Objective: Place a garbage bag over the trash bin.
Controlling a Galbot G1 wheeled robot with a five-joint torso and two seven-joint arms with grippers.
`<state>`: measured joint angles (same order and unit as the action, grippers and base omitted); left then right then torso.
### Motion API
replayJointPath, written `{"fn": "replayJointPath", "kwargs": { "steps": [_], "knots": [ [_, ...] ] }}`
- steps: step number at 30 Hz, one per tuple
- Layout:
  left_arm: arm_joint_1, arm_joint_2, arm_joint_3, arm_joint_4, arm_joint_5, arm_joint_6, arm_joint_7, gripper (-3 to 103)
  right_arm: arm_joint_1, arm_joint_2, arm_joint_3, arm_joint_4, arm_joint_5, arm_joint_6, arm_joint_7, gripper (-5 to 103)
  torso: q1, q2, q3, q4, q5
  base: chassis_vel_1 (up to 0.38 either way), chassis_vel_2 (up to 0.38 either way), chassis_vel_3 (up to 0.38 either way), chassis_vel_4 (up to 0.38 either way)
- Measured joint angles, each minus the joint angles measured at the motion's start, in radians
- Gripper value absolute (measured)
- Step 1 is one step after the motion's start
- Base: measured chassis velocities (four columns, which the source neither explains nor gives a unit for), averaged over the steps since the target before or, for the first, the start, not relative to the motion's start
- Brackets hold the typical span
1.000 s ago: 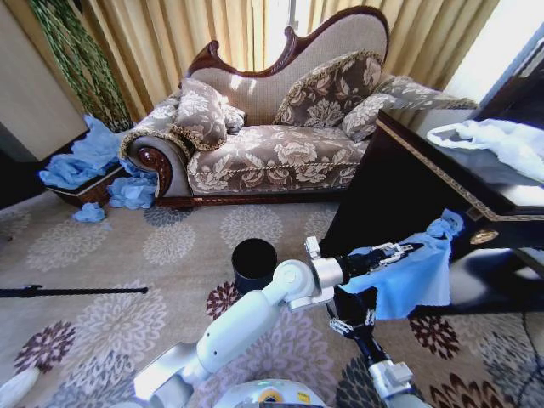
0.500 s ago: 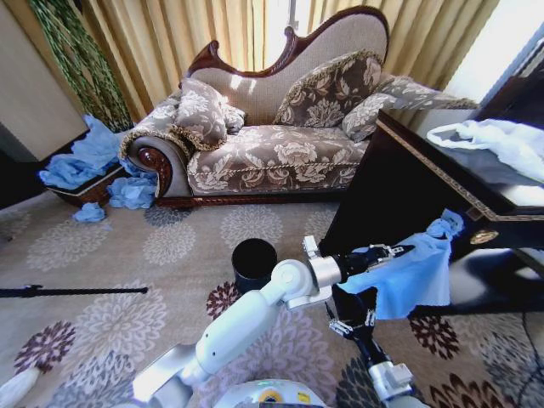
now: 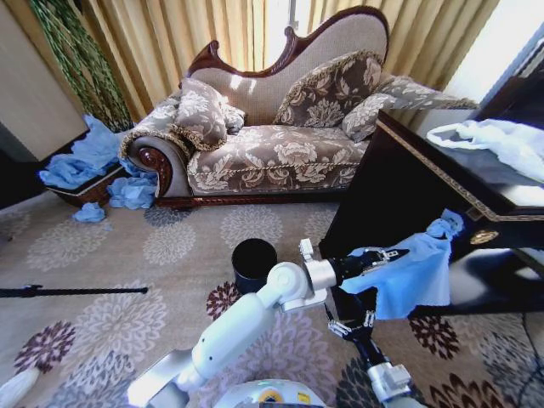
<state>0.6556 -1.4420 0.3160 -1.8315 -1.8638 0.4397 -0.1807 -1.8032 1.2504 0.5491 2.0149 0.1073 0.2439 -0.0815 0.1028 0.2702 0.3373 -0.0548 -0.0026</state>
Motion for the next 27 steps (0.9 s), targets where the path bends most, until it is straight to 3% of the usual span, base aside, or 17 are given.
{"fn": "replayJointPath", "kwargs": {
  "steps": [2, 5, 9, 17, 20, 24, 26, 27],
  "knots": [
    [-0.002, -0.012, 0.006, 0.024, 0.002, 0.005, 0.018, 33, 0.001, -0.002, 0.000, -0.001, 0.001, 0.000, 0.000, 100, 0.000, 0.000, 0.000, -0.0001, 0.0000, 0.000, 0.000, 0.000, 0.000],
    [-0.003, -0.026, 0.011, 0.054, 0.009, 0.009, 0.047, 39, 0.001, -0.004, 0.000, -0.001, 0.002, 0.000, 0.000, 100, 0.000, 0.000, 0.000, -0.0001, 0.0000, 0.000, 0.000, 0.000, 0.000],
    [-0.003, -0.046, 0.014, 0.108, 0.027, 0.012, 0.107, 60, -0.001, -0.007, 0.004, -0.007, 0.004, 0.000, 0.001, 100, 0.000, 0.000, 0.000, -0.0002, 0.0000, 0.000, 0.000, 0.000, 0.000],
    [-0.008, -0.069, 0.019, 0.158, 0.045, 0.019, 0.164, 82, 0.002, -0.008, 0.003, -0.018, 0.004, 0.001, 0.003, 100, 0.000, 0.000, 0.000, -0.0001, 0.0001, 0.000, 0.000, 0.000, 0.000],
    [-0.023, -0.093, 0.019, 0.185, 0.060, 0.021, 0.195, 97, 0.003, -0.013, 0.001, -0.022, 0.004, 0.000, 0.007, 100, 0.000, 0.000, 0.000, -0.0001, 0.0001, 0.000, 0.000, 0.000, 0.000],
    [-0.036, -0.111, 0.018, 0.200, 0.066, 0.022, 0.203, 101, 0.004, -0.017, 0.002, -0.024, 0.005, -0.002, 0.009, 100, 0.000, 0.000, 0.000, -0.0002, 0.0001, 0.000, 0.000, 0.000, 0.000],
    [-0.039, -0.115, 0.019, 0.204, 0.066, 0.022, 0.203, 97, 0.005, -0.017, 0.002, -0.025, 0.005, -0.003, 0.011, 100, 0.000, 0.000, 0.000, -0.0002, 0.0001, 0.000, 0.000, 0.000, 0.000],
    [-0.040, -0.116, 0.021, 0.206, 0.066, 0.024, 0.204, 101, 0.005, -0.018, 0.002, -0.025, 0.006, -0.003, 0.011, 100, 0.000, 0.000, 0.000, -0.0001, 0.0001, 0.000, 0.000, 0.000, 0.000]
  ]
}}
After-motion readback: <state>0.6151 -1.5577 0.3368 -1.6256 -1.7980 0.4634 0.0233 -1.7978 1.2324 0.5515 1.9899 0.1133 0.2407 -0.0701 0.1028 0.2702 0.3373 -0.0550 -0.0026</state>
